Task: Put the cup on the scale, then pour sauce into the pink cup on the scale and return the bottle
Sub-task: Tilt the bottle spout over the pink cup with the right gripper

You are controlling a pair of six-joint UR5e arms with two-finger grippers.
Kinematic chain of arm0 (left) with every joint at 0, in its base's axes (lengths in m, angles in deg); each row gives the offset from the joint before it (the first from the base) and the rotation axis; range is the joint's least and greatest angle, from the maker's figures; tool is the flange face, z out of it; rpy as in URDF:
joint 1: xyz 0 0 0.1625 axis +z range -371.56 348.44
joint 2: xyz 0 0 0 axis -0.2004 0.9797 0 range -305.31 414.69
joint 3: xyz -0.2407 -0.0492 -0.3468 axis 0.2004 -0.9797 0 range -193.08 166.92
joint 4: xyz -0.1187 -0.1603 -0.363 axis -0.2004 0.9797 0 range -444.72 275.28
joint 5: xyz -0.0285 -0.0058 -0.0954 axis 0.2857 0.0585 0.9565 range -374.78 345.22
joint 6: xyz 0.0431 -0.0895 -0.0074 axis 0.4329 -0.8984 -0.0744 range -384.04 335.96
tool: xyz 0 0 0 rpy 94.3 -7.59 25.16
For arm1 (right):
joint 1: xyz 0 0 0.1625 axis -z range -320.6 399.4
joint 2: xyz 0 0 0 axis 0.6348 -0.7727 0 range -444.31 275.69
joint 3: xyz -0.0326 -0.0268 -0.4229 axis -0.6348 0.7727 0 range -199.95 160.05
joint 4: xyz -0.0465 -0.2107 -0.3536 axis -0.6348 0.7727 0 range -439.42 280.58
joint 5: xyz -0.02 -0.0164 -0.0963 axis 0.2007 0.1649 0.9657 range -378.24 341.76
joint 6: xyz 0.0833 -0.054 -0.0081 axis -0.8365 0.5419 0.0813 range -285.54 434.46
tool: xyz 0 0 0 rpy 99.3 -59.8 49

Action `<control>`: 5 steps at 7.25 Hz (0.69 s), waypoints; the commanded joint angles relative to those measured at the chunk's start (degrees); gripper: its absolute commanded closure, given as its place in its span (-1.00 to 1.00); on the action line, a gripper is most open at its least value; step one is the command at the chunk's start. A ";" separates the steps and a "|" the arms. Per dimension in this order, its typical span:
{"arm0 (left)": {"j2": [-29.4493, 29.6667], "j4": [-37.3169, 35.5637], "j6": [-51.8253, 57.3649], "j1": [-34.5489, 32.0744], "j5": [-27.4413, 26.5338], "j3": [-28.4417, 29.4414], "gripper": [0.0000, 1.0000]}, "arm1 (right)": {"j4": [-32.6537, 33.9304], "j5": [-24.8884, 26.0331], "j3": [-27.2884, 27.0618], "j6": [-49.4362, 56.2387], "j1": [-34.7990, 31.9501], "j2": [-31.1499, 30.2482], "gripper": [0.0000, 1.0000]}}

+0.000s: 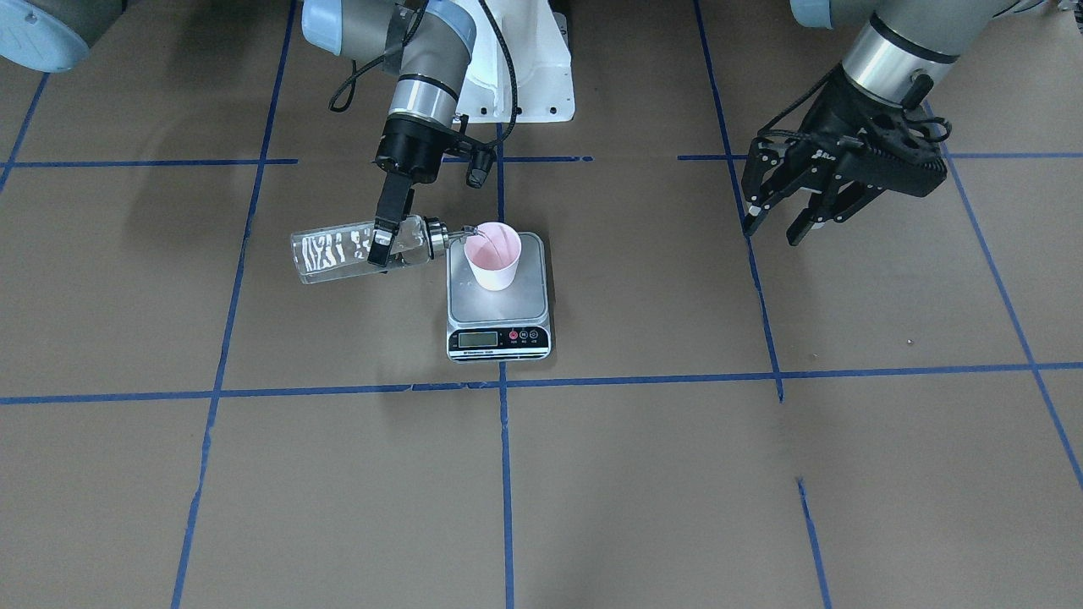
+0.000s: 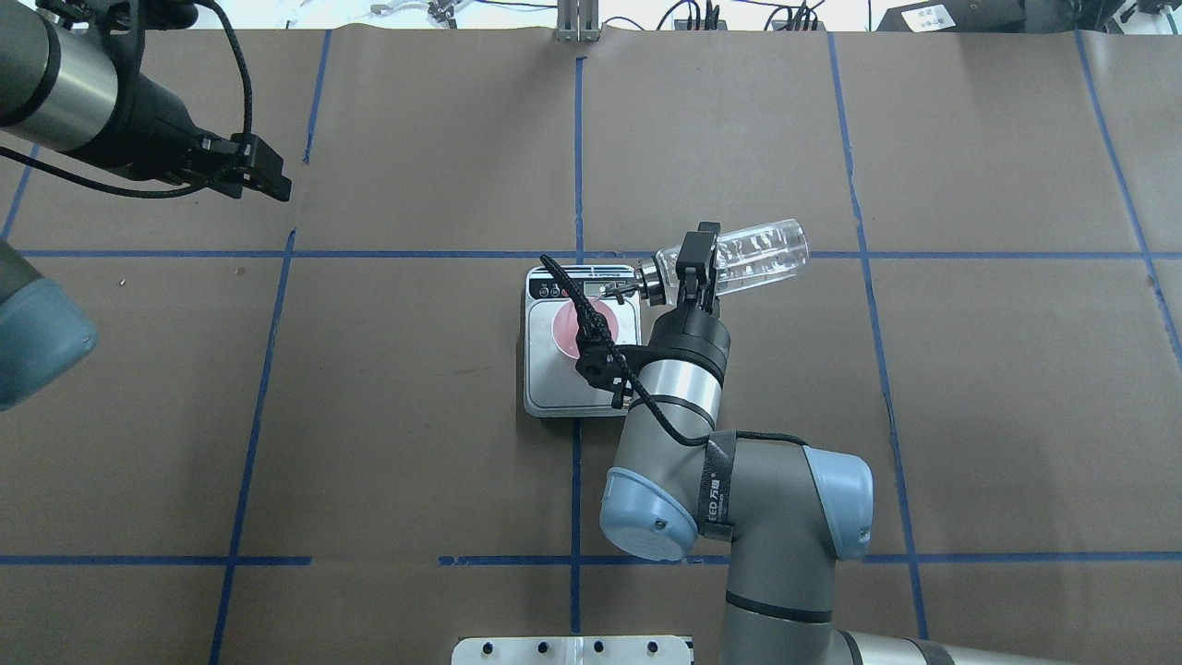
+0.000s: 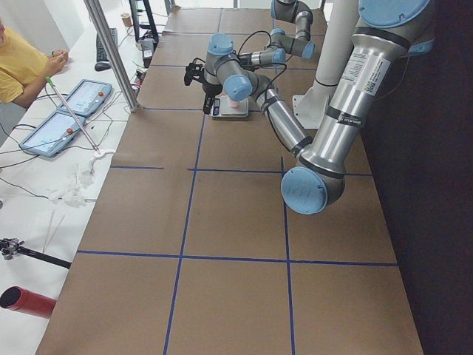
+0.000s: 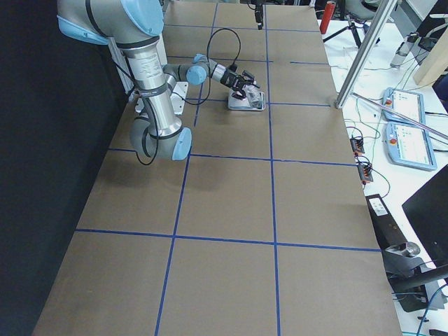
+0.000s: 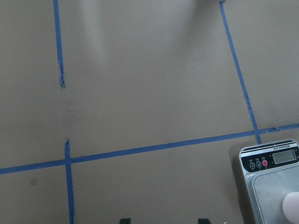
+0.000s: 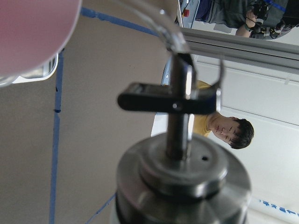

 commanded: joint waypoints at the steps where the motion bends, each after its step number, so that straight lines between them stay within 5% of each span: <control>1: 0.00 -0.10 -0.25 0.03 -0.07 -0.36 -0.16 | 0.33 0.35 -0.19 0.03 0.00 0.08 1.00; 5: 0.00 -0.19 -0.52 0.03 0.71 -0.44 -0.16 | -0.55 0.36 -0.89 -7.29 -0.35 -1.05 1.00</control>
